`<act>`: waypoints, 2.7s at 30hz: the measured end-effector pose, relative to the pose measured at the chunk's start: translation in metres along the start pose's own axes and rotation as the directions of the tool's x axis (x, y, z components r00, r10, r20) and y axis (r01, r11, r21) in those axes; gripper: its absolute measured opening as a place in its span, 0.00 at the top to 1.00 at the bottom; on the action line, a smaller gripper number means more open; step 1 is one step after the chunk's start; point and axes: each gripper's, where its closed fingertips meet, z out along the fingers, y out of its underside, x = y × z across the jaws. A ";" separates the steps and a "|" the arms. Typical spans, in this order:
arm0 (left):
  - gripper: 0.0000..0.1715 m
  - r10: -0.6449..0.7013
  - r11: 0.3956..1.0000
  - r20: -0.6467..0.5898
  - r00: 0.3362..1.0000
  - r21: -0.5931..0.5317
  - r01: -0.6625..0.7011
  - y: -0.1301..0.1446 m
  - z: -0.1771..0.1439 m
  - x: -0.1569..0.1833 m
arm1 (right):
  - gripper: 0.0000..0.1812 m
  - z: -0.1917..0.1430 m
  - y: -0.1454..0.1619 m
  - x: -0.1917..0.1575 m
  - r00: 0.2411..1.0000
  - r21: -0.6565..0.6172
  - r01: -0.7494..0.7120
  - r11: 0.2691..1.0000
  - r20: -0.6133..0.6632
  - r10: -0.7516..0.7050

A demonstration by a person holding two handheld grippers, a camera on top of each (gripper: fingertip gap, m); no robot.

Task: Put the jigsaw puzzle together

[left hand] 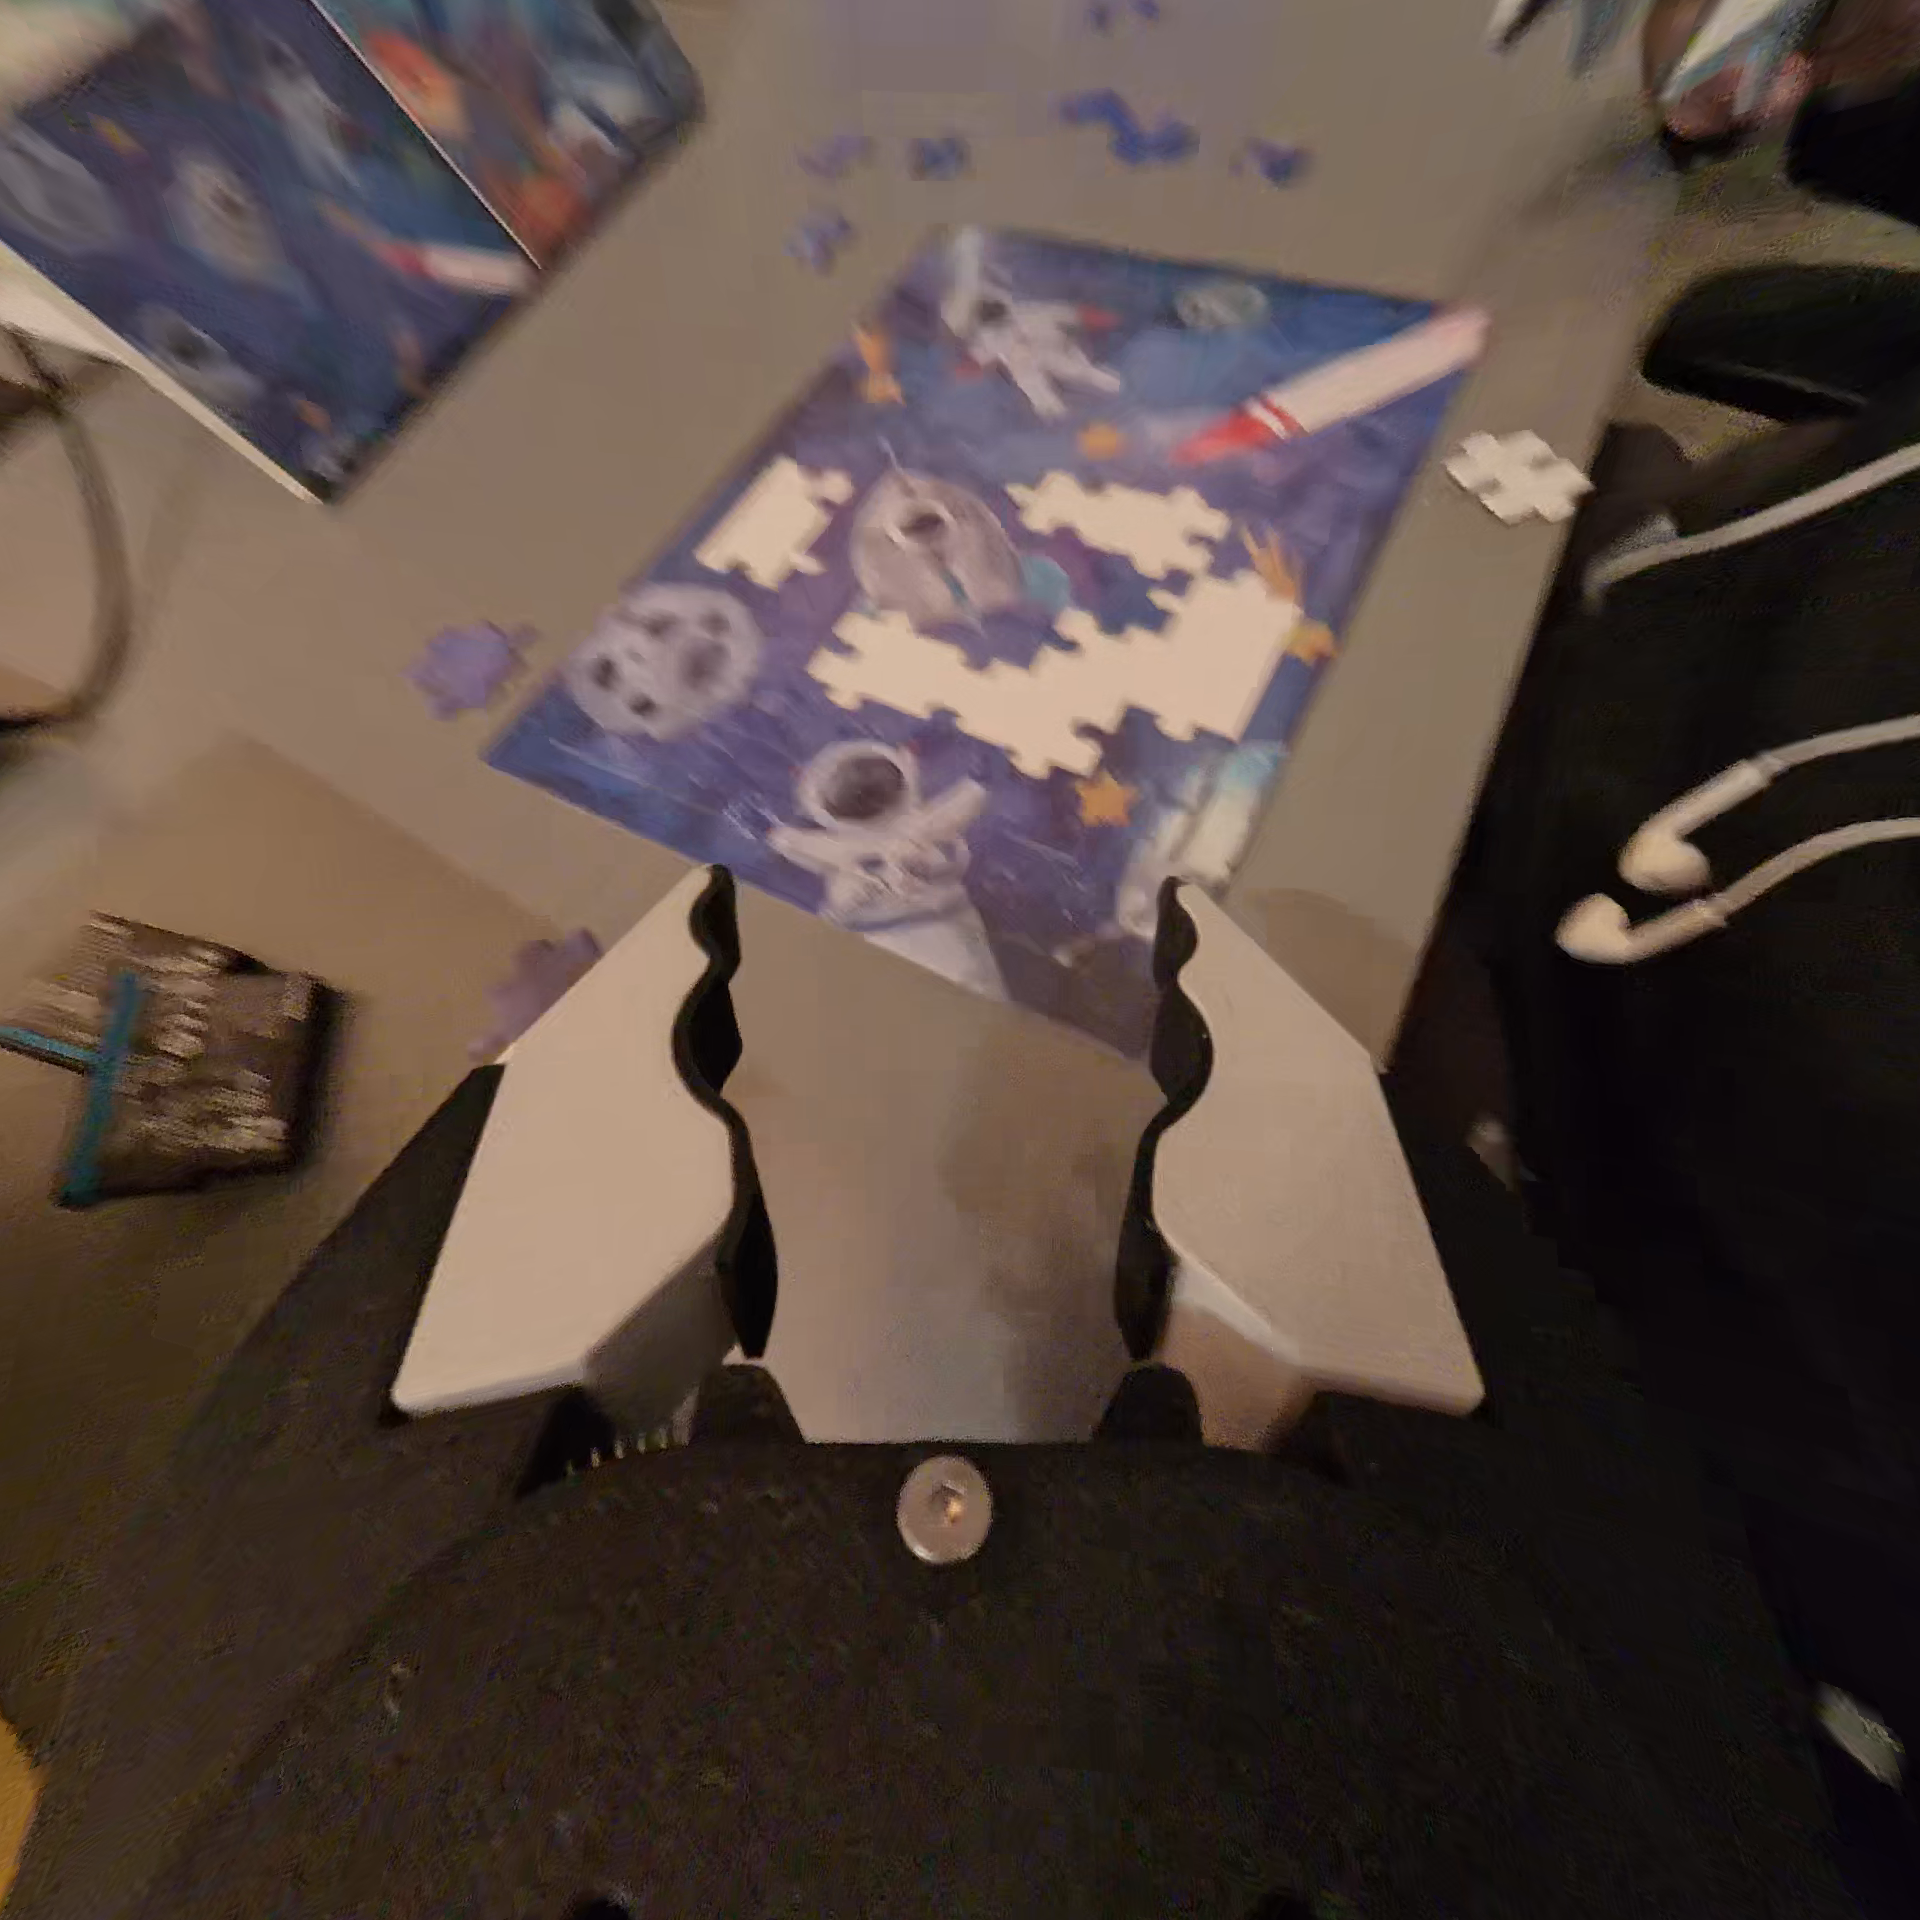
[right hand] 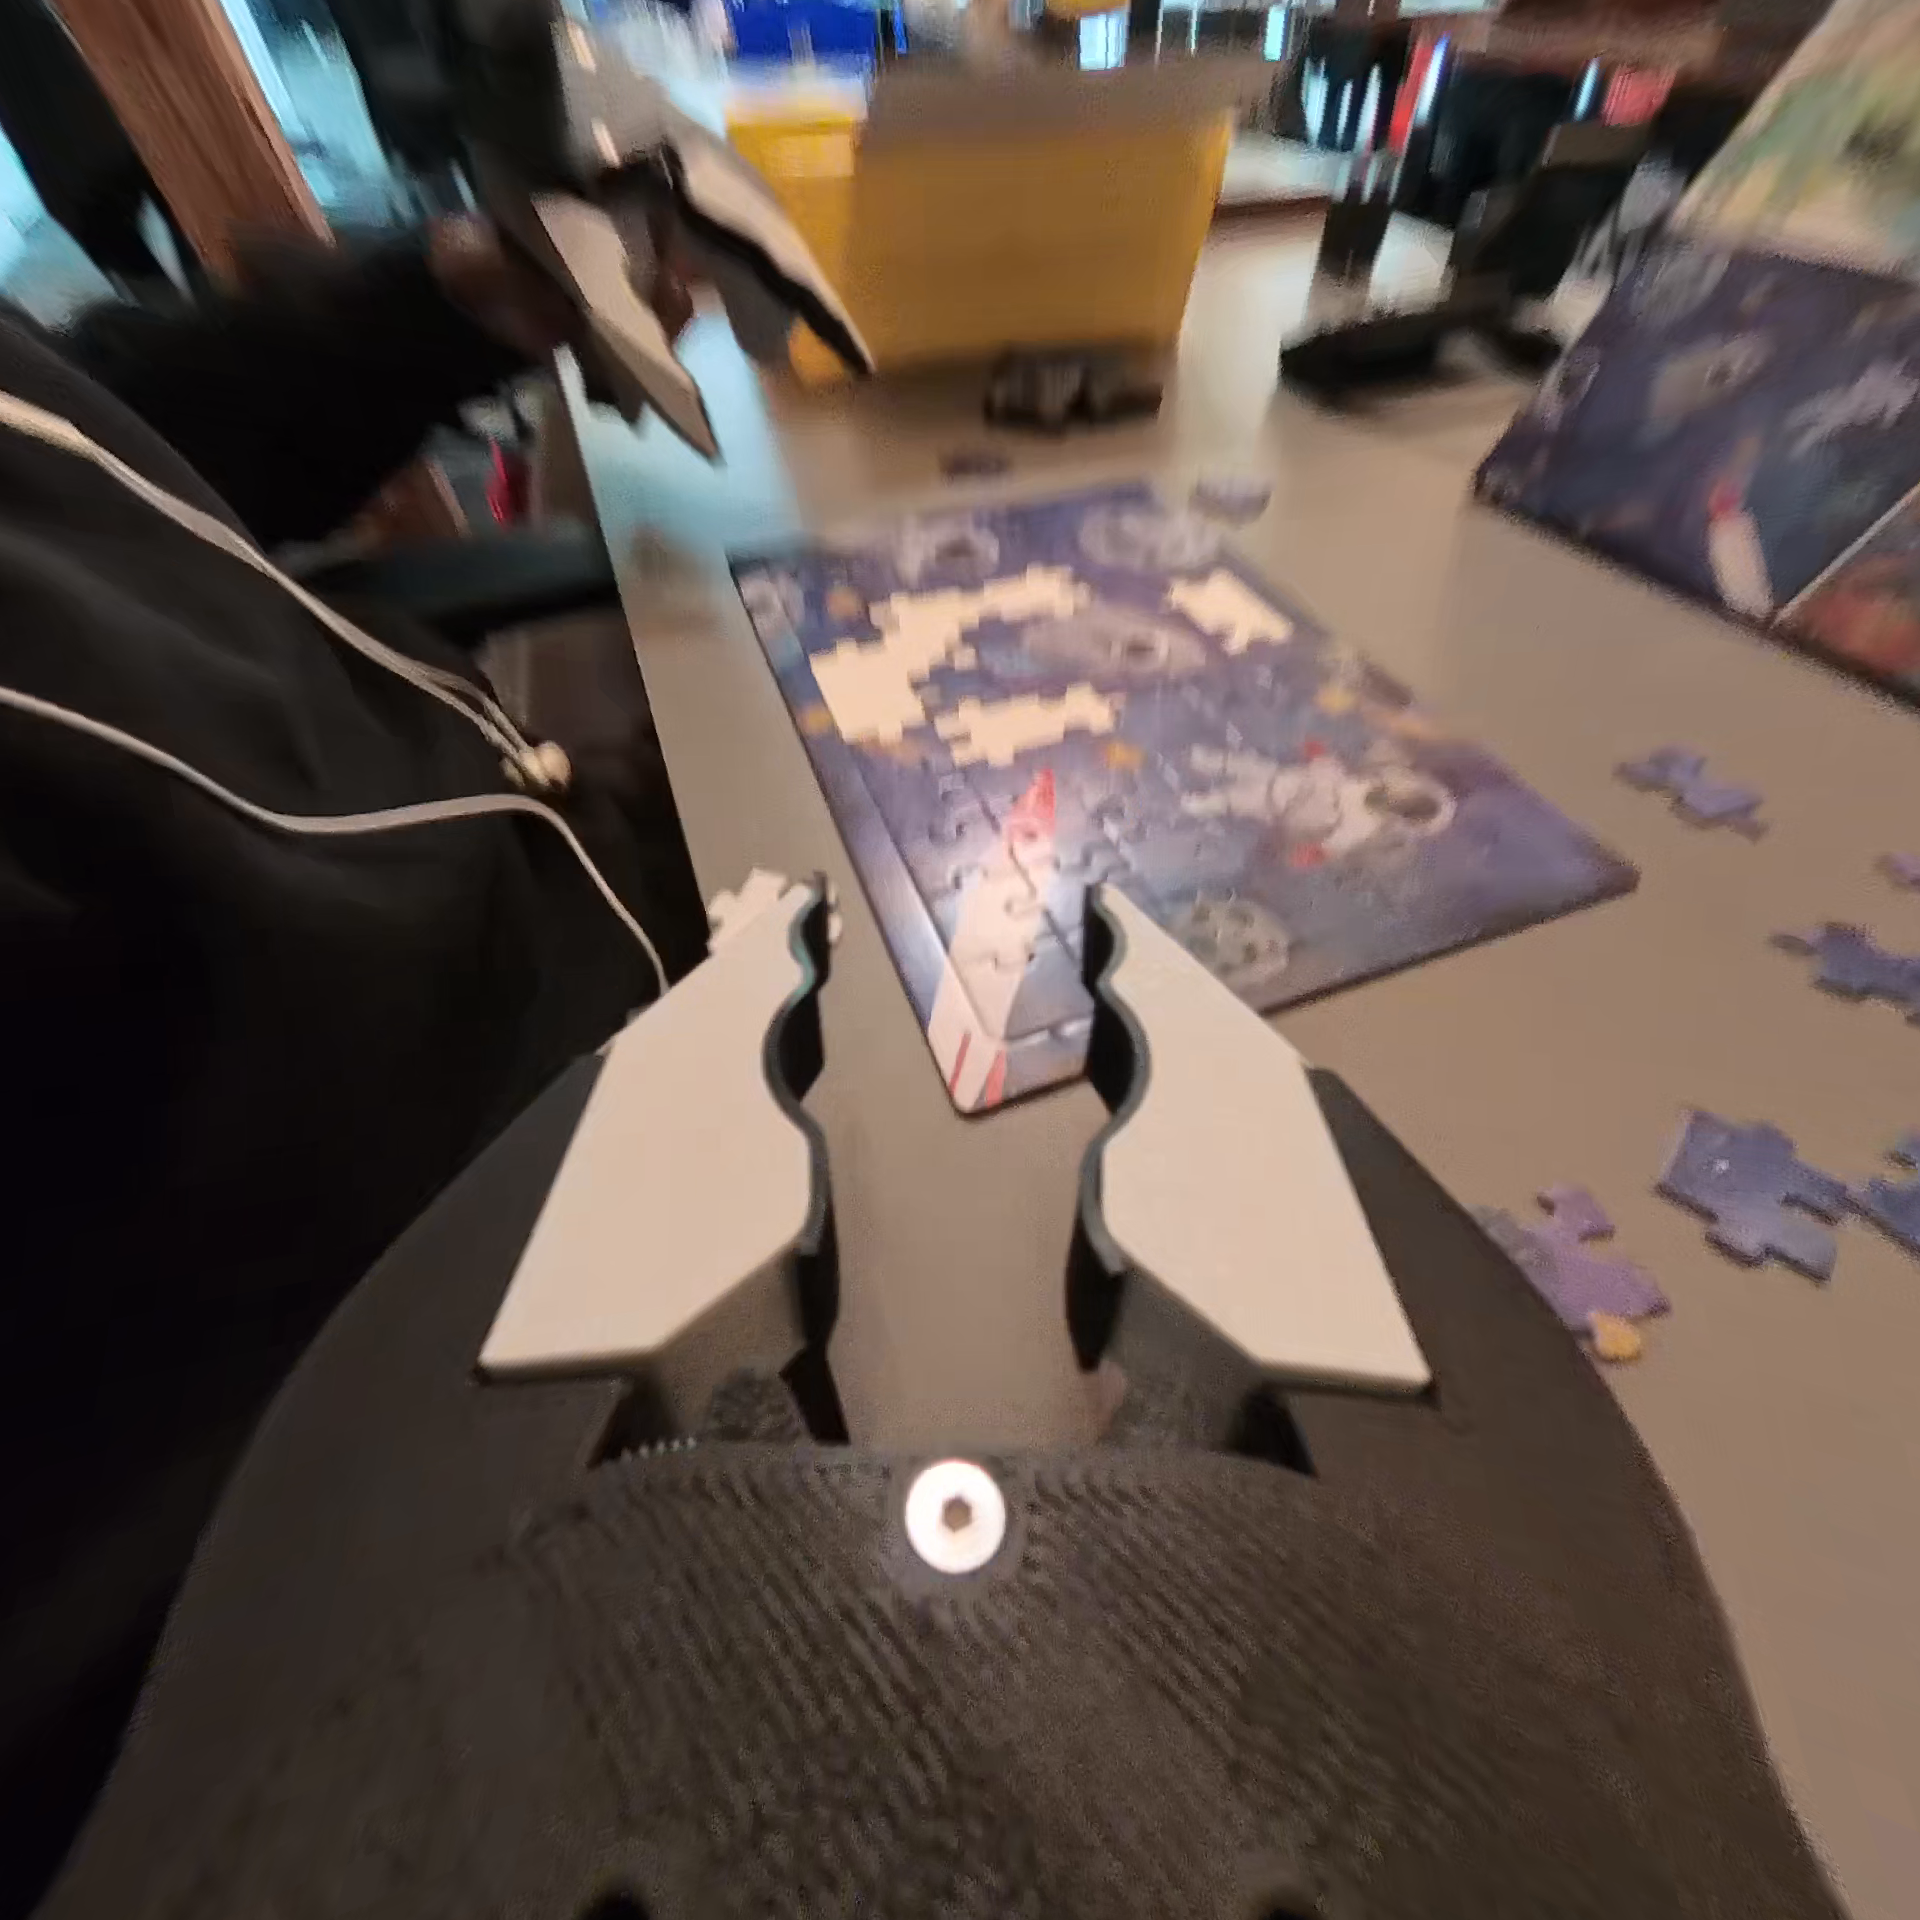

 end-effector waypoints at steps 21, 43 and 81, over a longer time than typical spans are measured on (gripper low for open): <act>0.56 -0.036 0.979 -0.049 0.998 -0.202 0.026 0.029 0.047 0.029 | 0.59 0.026 0.062 0.042 0.998 -0.413 -0.025 0.910 -0.058 0.001; 0.50 0.059 0.987 -0.016 0.998 -0.146 -0.061 0.006 0.067 0.022 | 0.66 0.025 0.049 0.038 1.000 -0.358 0.009 0.934 0.021 -0.001; 1.00 -0.004 0.998 0.241 0.971 -0.054 0.018 -0.037 0.111 -0.176 | 1.00 0.066 -0.042 0.210 0.989 -0.021 0.129 0.991 -0.076 -0.130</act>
